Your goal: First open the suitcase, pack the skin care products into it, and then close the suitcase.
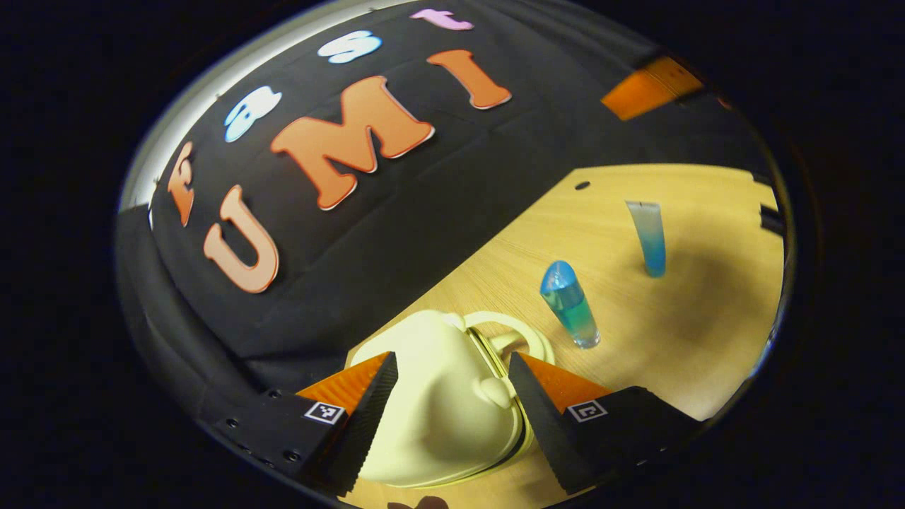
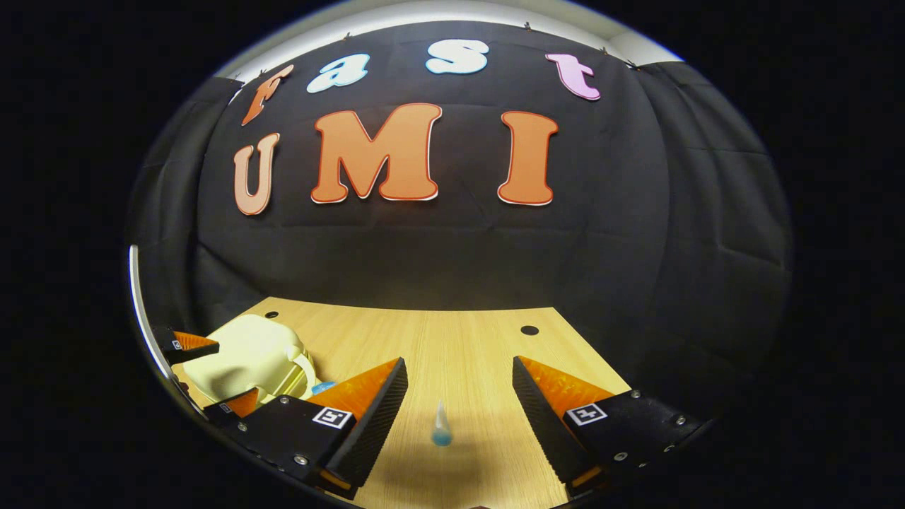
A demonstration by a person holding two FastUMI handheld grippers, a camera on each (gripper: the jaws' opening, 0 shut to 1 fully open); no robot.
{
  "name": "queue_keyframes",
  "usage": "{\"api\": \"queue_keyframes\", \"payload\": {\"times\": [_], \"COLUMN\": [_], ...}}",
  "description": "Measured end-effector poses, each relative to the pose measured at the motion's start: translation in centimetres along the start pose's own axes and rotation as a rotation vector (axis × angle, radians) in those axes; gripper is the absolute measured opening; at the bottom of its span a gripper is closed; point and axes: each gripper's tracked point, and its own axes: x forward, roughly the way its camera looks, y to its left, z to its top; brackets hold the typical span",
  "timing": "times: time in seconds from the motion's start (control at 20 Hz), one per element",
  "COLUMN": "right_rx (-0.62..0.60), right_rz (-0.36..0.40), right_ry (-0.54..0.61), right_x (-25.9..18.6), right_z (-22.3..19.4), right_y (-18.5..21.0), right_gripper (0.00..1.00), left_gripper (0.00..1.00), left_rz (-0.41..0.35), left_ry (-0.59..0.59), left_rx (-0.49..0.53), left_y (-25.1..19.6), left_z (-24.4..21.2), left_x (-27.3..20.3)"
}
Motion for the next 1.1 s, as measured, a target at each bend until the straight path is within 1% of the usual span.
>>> {"api": "queue_keyframes", "payload": {"times": [0.25, 0.4, 0.6, 0.65, 0.7, 0.75, 0.8, 0.85, 0.9, 0.95, 1.0, 1.05, 1.1], "right_rx": [0.048, 0.076, 0.115, 0.119, 0.122, 0.127, 0.131, 0.134, 0.135, 0.136, 0.134, 0.133, 0.131], "right_rz": [-0.043, -0.085, -0.125, -0.134, -0.142, -0.149, -0.152, -0.154, -0.152, -0.15, -0.149, -0.149, -0.143], "right_ry": [0.033, 0.045, 0.068, 0.072, 0.073, 0.073, 0.073, 0.073, 0.073, 0.074, 0.073, 0.073, 0.073], "right_x": [-0.3, -0.5, -0.4, -0.3, -0.3, -0.3, -0.2, -0.2, -0.2, -0.3, -0.3, -0.3, -0.4], "right_z": [-1.4, -2.0, -2.7, -2.8, -2.8, -2.8, -2.8, -2.7, -2.7, -2.7, -2.6, -2.7, -2.7], "right_y": [-2.5, -4.5, -6.6, -6.9, -7.2, -7.6, -7.7, -7.7, -7.6, -7.5, -7.4, -7.4, -7.2], "right_gripper": [0.94, 0.94, 0.94, 0.94, 0.94, 0.94, 0.94, 0.94, 0.94, 0.94, 0.94, 0.94, 0.94], "left_gripper": [0.98, 0.98, 0.96, 0.94, 0.99, 0.84, 0.64, 0.43, 0.22, 0.16, 0.07, 0.06, 0.06], "left_rz": [-0.051, -0.092, -0.092, -0.09, -0.097, -0.107, -0.128, -0.157, -0.166, -0.17, -0.182, -0.199, -0.206], "left_ry": [0.041, 0.077, 0.105, 0.112, 0.133, 0.136, 0.143, 0.137, 0.134, 0.136, 0.144, 0.15, 0.152], "left_rx": [0.203, 0.28, 0.322, 0.327, 0.326, 0.335, 0.334, 0.352, 0.38, 0.407, 0.402, 0.362, 0.289], "left_y": [-3.4, -4.9, -4.9, -4.8, -5.0, -5.3, -6.1, -6.9, -7.2, -7.0, -6.9, -7.0, -6.6], "left_z": [-2.1, -2.6, -1.9, -2.0, -2.2, -2.5, -2.5, -2.8, -2.7, -2.4, -2.3, -2.2, -1.8], "left_x": [1.7, 2.7, 4.5, 5.2, 5.6, 6.2, 6.2, 6.5, 6.6, 6.1, 6.1, 5.7, 5.5]}}
